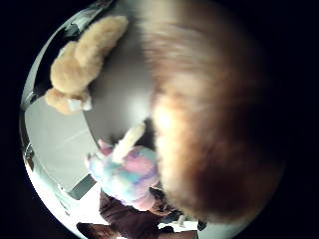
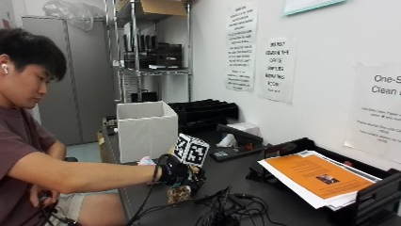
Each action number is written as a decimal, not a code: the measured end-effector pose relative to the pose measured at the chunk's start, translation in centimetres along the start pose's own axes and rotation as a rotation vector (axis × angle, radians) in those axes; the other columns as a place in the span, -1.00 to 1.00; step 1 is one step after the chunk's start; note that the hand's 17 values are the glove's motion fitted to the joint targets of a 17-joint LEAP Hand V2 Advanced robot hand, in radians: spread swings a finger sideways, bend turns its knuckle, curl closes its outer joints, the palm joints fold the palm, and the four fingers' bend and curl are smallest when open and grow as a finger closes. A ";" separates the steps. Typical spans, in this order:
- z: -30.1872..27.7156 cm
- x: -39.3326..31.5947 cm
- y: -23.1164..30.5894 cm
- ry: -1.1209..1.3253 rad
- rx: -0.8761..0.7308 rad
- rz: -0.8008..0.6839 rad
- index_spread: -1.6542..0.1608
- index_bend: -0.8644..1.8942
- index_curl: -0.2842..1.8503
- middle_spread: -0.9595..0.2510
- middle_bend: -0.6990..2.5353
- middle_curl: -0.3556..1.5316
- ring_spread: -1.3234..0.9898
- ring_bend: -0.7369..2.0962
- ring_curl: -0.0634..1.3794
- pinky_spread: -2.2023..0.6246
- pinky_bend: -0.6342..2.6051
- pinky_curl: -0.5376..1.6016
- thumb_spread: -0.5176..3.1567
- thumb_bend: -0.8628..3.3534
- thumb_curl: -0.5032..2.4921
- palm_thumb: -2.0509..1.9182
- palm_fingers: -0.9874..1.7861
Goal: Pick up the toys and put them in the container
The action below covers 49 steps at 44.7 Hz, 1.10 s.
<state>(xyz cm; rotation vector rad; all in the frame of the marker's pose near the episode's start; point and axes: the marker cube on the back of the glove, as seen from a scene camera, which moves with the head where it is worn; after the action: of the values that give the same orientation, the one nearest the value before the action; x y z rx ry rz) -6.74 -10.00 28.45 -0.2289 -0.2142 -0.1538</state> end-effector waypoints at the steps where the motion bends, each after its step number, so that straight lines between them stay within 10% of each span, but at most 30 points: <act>1: 0.0 0.0 -0.1 -0.018 0.014 -0.001 0.57 -0.12 -0.54 0.32 -0.36 -0.28 -0.10 0.16 -0.50 0.41 -0.10 -0.23 -0.06 -0.57 -0.45 0.19 0.23; 16: -2.2 -0.1 0.3 -0.134 0.097 0.027 0.50 0.21 -0.34 0.10 -0.13 -0.07 -0.18 0.26 -0.34 0.31 -0.12 -0.18 -0.25 -0.52 -0.29 0.34 0.63; 49: -33.1 -17.6 12.8 0.043 0.418 -0.169 0.58 0.42 -0.08 0.21 0.08 0.16 -0.15 0.40 -0.15 0.30 -0.03 -0.08 -0.52 -0.55 -0.10 0.34 0.52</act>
<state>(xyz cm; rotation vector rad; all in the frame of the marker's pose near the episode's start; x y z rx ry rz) -15.09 -3.48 -9.69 0.2086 -0.2181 -0.2767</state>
